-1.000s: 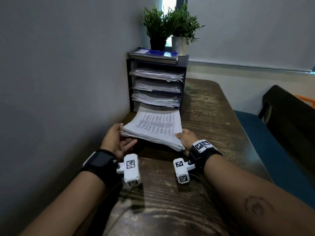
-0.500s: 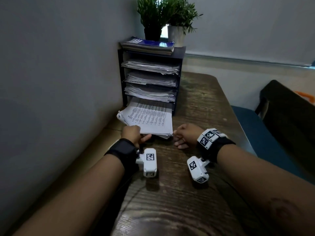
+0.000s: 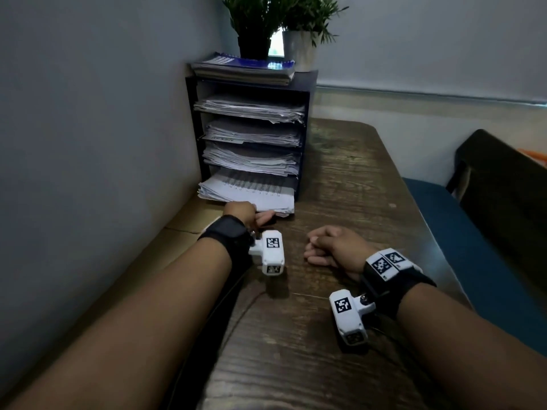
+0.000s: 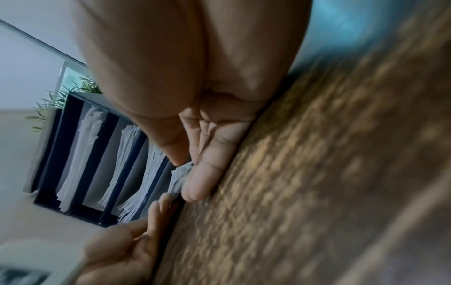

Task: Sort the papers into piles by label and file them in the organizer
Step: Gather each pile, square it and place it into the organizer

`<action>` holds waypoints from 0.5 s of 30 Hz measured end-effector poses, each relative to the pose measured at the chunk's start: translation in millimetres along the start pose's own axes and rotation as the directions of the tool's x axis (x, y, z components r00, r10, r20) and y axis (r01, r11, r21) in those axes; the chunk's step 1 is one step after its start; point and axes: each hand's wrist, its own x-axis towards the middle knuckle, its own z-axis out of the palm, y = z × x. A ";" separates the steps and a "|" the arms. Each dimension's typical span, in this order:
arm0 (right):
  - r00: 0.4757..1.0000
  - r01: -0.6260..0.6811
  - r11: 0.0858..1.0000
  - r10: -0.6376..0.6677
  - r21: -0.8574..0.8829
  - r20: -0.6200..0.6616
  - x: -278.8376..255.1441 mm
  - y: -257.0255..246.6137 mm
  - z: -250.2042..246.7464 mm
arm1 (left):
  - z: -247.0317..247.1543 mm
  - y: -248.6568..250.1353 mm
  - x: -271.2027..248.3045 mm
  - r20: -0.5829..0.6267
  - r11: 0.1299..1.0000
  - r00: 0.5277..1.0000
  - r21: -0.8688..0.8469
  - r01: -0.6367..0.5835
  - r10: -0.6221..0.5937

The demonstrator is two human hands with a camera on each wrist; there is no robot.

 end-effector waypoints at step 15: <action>1.000 -0.002 1.000 0.001 0.026 0.011 1.6 -1.4 0.7 | 29.9 16.3 56.7 -0.012 0.996 1.000 0.084 0.019 -0.018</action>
